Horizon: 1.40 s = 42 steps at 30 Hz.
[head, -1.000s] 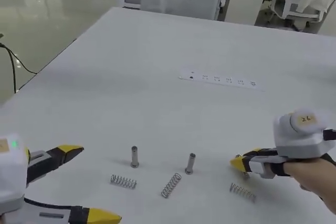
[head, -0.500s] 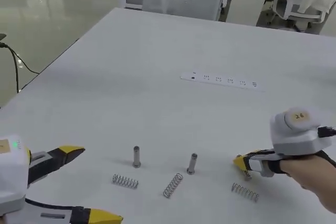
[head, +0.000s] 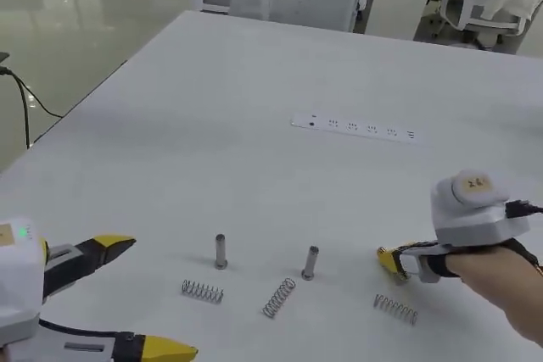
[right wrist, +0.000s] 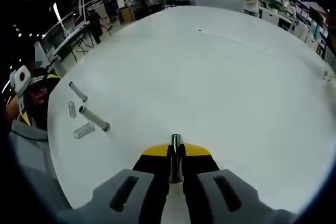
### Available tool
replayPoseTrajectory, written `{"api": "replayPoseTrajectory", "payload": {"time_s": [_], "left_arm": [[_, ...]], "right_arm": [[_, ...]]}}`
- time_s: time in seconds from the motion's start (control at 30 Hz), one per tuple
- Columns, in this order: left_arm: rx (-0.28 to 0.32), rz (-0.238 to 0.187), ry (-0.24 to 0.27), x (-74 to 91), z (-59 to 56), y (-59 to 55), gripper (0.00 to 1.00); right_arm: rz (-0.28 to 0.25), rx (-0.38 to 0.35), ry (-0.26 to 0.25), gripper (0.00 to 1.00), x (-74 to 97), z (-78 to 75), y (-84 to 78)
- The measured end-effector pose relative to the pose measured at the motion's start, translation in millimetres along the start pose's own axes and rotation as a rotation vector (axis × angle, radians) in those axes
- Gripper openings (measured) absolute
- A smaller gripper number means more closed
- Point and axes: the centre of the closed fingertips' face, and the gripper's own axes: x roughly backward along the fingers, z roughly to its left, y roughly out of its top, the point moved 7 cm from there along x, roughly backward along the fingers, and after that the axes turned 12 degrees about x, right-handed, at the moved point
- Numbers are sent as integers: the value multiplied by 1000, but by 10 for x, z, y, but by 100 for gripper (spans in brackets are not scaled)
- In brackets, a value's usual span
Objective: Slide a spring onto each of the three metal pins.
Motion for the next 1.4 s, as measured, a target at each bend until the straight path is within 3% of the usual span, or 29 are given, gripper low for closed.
{"api": "replayPoseTrajectory", "payload": {"time_s": [0.33,1.4], "left_arm": [[0,3,-1,15,-19,-29,98],[-12,13,-9,-17,-74,-29,97]], "right_arm": [[2,20,-4,5,15,8,-10],[-98,2,-7,5,276,73,-5]]}}
